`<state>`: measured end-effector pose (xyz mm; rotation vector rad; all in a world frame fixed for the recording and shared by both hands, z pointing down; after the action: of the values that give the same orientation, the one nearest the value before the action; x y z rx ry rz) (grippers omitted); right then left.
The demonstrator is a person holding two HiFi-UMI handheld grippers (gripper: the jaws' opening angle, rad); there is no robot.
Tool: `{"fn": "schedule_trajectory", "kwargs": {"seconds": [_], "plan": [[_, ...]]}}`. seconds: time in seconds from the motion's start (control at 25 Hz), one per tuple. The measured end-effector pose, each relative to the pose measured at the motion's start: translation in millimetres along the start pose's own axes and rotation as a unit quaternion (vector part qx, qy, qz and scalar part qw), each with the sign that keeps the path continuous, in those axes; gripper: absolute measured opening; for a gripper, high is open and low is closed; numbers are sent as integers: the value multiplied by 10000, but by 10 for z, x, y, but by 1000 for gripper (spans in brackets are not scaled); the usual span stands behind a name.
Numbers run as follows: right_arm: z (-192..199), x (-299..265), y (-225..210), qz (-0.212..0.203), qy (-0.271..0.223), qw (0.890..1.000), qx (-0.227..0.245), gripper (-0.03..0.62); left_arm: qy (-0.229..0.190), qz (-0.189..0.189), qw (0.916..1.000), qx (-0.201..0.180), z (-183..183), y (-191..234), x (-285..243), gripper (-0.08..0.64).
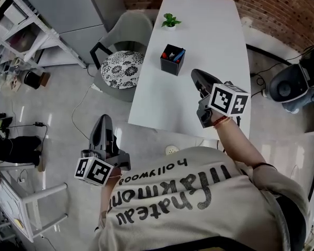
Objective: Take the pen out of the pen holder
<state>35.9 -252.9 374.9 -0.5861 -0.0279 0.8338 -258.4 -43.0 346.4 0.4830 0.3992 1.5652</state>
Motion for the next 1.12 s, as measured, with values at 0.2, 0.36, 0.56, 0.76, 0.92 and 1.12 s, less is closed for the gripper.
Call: {"fn": "schedule_trajectory", "kwargs": {"seconds": [0.2, 0.36, 0.56, 0.76, 0.92, 1.12], "plan": [[78, -130, -200, 37, 52, 10000, 28, 3, 53, -14, 10000, -32, 101, 30, -155, 2], [205, -226, -276, -40, 102, 9999, 40, 3, 124, -159, 9998, -46, 183, 100, -121, 2], [325, -347, -311, 60, 158, 9998, 113, 4, 268, -367, 9990, 23, 215, 264, -90, 2], [371, -552, -359, 280, 125, 9994, 128, 34, 423, -243, 9988, 67, 171, 471, -314, 2], [263, -751, -387, 485, 12, 9987, 126, 82, 550, -57, 9983, 204, 113, 705, -691, 2], [160, -993, -375, 689, 7, 9971, 314, 121, 700, 275, 9970, 182, -44, 895, -1191, 2]]}}
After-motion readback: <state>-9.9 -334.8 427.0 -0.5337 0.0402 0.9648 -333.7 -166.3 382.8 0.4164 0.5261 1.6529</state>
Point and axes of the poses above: the fingertips, and each gripper's own axes: x backward along the fingers, y to its left, z out of its underside, the point moved 5 cm from there along x, backward along the fingers, and after that the axes turned 6 degrees about -y, right-handed, at the moved point
